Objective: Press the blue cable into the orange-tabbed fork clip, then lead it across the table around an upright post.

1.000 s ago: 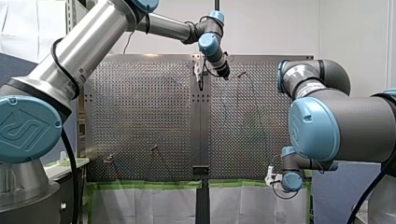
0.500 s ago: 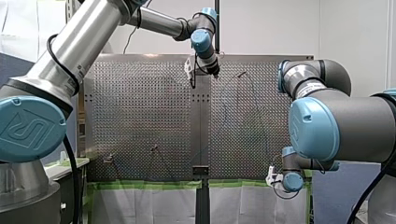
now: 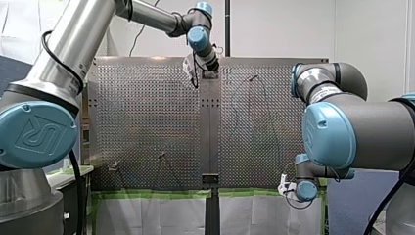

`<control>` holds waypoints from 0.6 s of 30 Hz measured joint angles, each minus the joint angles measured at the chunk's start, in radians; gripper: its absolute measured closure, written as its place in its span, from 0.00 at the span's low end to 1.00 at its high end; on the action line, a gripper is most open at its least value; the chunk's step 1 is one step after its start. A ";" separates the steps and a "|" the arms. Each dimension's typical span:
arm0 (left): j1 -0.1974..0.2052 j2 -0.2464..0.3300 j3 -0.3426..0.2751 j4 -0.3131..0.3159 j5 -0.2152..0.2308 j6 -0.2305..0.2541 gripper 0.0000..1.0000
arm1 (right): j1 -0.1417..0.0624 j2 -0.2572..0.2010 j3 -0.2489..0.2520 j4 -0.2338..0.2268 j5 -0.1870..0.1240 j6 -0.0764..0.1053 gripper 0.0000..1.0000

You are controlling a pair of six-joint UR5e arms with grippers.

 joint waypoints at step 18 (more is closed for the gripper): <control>-0.035 0.119 -0.156 0.156 0.155 -0.083 0.00 | 0.000 0.000 0.000 0.001 0.000 -0.002 1.00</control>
